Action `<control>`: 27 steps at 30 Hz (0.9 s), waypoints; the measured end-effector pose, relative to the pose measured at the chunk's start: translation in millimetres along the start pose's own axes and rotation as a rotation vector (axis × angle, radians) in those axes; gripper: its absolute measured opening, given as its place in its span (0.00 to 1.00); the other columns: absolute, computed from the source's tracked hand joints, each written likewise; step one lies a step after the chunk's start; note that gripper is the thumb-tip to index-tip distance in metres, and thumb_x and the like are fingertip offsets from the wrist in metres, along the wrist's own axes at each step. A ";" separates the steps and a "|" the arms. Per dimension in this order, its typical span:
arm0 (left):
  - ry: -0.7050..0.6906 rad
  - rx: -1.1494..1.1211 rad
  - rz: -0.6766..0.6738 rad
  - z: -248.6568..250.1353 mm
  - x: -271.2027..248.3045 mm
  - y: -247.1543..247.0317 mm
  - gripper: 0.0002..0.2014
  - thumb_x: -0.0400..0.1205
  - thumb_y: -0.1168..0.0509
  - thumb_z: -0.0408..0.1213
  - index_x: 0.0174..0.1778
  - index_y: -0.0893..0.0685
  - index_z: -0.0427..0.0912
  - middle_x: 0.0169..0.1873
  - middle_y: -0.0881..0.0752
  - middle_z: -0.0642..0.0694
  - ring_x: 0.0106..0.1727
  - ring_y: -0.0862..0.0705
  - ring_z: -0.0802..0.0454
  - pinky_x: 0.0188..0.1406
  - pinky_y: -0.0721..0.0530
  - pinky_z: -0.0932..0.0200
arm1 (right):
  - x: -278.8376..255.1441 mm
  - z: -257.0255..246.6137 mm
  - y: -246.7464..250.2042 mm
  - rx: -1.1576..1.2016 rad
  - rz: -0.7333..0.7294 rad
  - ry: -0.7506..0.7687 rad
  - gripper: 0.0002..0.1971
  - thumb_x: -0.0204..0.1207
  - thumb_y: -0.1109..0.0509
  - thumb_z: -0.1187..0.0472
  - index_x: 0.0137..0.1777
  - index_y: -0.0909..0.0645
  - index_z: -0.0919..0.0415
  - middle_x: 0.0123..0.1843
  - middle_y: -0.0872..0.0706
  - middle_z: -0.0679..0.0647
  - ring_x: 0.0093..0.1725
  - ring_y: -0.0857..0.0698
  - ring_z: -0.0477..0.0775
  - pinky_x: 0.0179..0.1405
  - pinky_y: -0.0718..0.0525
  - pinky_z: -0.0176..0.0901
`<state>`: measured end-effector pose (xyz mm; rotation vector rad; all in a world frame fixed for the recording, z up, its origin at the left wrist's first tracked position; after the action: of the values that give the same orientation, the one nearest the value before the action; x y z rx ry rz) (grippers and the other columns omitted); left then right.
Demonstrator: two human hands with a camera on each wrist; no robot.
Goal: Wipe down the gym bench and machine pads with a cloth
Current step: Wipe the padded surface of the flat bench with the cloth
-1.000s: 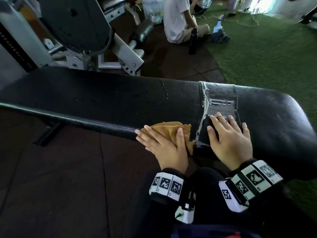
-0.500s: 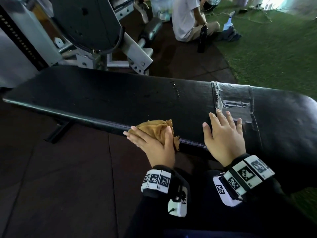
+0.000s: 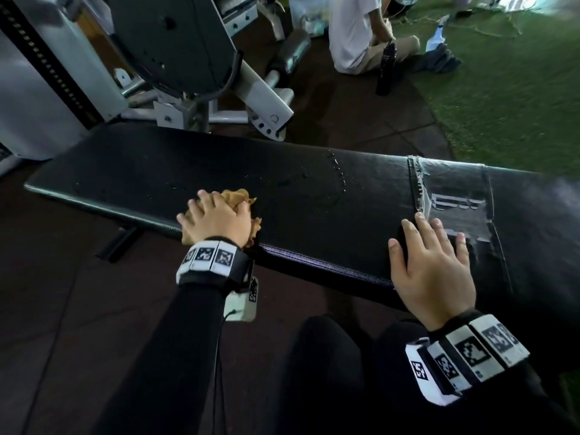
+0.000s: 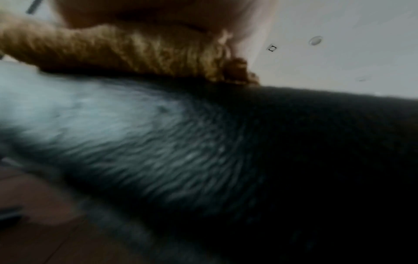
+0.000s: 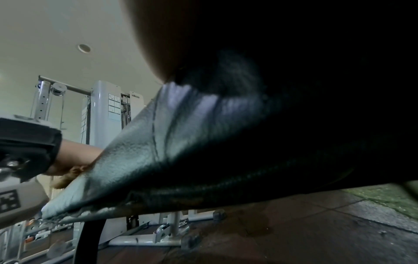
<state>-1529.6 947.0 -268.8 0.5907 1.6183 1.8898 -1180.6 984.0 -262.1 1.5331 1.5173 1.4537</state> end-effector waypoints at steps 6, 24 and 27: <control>-0.464 0.190 -0.144 114.4 -26.5 -16.7 0.34 0.85 0.54 0.60 0.84 0.50 0.45 0.84 0.53 0.47 0.84 0.53 0.44 0.81 0.57 0.41 | -0.2 -0.7 1.1 -0.009 0.010 0.008 0.27 0.81 0.49 0.48 0.72 0.25 0.64 0.76 0.27 0.62 0.78 0.32 0.62 0.79 0.43 0.65; -0.263 0.019 -0.060 -24.9 0.9 -0.2 0.32 0.84 0.54 0.59 0.84 0.48 0.51 0.84 0.50 0.54 0.84 0.53 0.52 0.82 0.57 0.46 | -1.8 3.3 0.3 0.004 0.066 0.026 0.26 0.81 0.49 0.48 0.71 0.24 0.62 0.75 0.25 0.61 0.77 0.30 0.62 0.78 0.43 0.62; -0.214 0.129 -0.131 5.1 13.5 -2.7 0.34 0.84 0.56 0.61 0.84 0.50 0.49 0.84 0.54 0.51 0.84 0.54 0.46 0.82 0.55 0.41 | -2.0 2.7 0.4 -0.001 0.073 0.030 0.27 0.81 0.49 0.48 0.71 0.24 0.63 0.74 0.25 0.62 0.76 0.29 0.63 0.77 0.42 0.63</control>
<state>-1535.8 960.1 -271.1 0.6978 1.6057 1.5797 -1177.5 982.9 -263.1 1.5887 1.4915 1.5242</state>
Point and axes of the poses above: each hand's wrist, its own x-axis towards the middle knuckle, its own y-axis out of the back of the hand, z = x × y, the point moved 9 cm from there along x, towards the middle knuckle
